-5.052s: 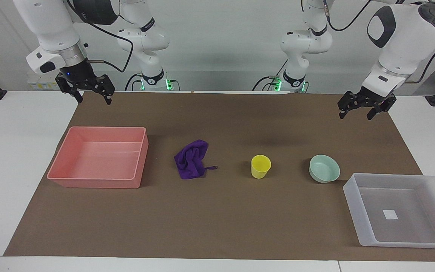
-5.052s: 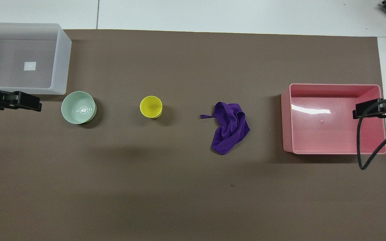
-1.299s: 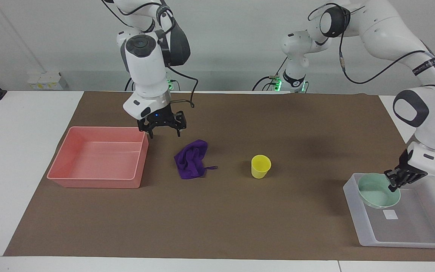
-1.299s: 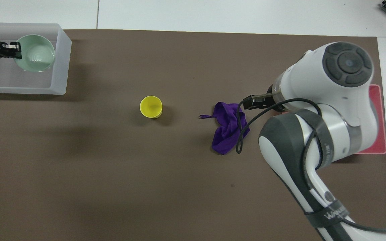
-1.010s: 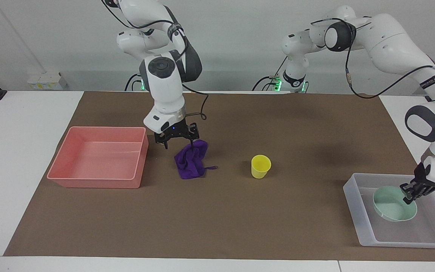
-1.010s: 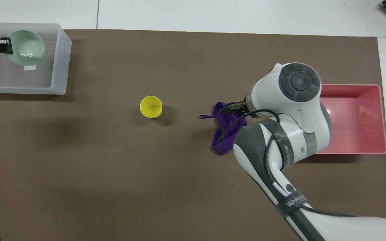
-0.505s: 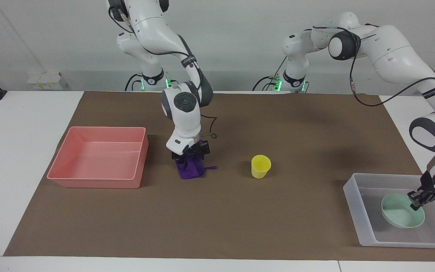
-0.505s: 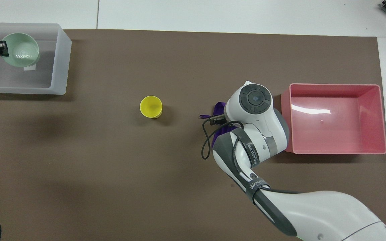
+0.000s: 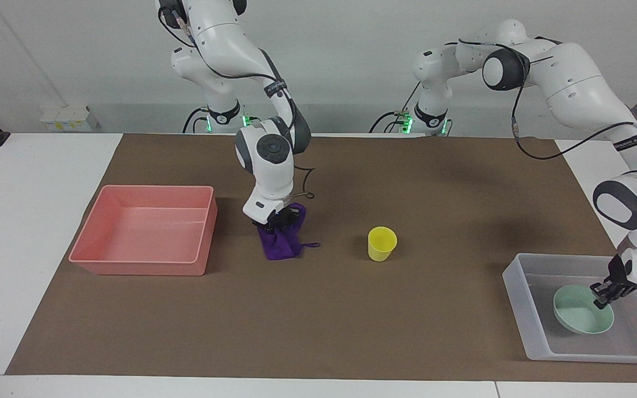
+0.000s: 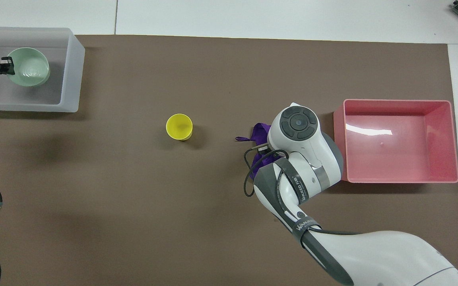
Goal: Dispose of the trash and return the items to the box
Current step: 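Grasp the purple cloth with the right gripper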
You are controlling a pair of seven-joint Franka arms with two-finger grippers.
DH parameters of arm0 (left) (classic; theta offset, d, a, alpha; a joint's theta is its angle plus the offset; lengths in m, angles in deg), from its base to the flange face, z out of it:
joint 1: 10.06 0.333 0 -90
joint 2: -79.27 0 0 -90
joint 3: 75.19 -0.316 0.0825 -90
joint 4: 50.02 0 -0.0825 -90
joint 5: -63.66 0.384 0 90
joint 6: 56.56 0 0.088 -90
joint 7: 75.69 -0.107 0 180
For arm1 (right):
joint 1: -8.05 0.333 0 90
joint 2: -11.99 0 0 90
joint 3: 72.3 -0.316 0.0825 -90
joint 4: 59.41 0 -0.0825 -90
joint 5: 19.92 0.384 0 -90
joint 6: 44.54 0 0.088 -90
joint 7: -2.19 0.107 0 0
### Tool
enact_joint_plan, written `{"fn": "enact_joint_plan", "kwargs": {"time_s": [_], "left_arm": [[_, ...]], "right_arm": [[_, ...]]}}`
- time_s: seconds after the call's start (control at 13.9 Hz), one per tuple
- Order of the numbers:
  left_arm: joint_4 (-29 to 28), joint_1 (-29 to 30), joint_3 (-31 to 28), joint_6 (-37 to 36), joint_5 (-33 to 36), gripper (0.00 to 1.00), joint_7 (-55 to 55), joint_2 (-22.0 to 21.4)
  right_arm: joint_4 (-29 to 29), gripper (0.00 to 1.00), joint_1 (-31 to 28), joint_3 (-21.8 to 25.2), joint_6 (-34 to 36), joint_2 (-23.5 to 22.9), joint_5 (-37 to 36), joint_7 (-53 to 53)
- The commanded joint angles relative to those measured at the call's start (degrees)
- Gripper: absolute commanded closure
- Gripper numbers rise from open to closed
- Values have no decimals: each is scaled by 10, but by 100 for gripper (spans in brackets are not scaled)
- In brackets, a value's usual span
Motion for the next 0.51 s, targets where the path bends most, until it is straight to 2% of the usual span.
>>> {"fn": "enact_joint_plan", "kwargs": {"time_s": [0.0,0.07,0.14,0.22,0.36,0.43], "left_arm": [[-20,1,6,9,8,52,-6,-13],[-20,0,6,6,11,51,-6,-14],[-19,-1,6,3,12,42,-6,-18],[-19,-3,7,2,12,28,-6,-28],[-19,-11,11,-4,10,25,-6,-48],[-20,-16,11,-12,8,20,-7,-59]], "right_arm": [[24,100,0,1,59,38,-12,10],[41,100,0,1,80,48,-7,13],[56,100,-2,1,96,60,-4,22],[65,100,-5,1,107,75,-3,27],[83,100,-10,2,138,105,1,28],[98,100,-13,4,159,113,9,27]]}}
